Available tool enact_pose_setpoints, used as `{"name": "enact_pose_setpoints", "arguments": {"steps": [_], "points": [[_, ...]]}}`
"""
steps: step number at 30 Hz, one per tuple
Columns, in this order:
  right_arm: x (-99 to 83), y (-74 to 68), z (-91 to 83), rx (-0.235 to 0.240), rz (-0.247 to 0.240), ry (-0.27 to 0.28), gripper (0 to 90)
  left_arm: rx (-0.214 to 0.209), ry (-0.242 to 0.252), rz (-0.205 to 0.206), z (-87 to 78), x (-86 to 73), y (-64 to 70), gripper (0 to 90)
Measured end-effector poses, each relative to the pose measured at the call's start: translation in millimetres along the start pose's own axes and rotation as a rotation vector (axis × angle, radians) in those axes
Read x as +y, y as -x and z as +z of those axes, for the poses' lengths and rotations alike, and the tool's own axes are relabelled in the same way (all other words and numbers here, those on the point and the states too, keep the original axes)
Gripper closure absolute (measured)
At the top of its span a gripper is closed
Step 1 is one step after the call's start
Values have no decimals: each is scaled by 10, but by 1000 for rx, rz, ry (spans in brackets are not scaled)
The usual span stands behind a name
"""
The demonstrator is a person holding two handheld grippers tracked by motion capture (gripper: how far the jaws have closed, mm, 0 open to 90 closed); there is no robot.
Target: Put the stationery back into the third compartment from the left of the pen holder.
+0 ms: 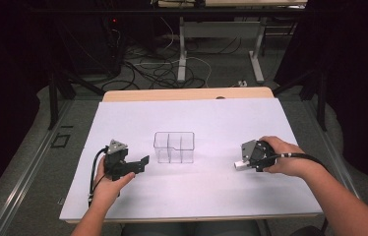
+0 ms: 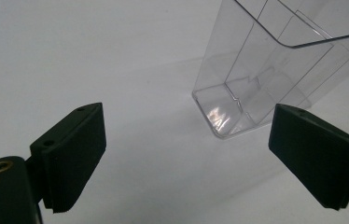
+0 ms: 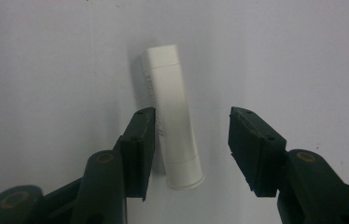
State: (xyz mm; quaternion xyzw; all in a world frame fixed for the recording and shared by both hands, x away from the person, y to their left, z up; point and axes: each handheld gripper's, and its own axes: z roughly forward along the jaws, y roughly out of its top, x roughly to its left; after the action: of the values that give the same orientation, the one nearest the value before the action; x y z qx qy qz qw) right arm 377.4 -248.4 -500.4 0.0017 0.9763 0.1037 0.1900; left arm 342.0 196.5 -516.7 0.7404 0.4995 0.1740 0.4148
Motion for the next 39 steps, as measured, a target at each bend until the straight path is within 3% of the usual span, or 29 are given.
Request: {"name": "enact_pose_setpoints", "arguments": {"steps": [5,14,18,27,39], "points": [[13,16,11,43,-48,-39,538,-8,5,-14,-1,-4,-17,87],[-12,32,69,63,-112,-66,555,12,7,-13,6,-14,-48,37],[-30,31,107,86,-129,-105,556,10,9,2,6,-16,-51,8],[-76,32,210,76,-149,-122,563,22,9,29,28,-28,-45,2],[-73,25,292,84,-173,-123,602,9,13,11,31,-33,-46,2]]}}
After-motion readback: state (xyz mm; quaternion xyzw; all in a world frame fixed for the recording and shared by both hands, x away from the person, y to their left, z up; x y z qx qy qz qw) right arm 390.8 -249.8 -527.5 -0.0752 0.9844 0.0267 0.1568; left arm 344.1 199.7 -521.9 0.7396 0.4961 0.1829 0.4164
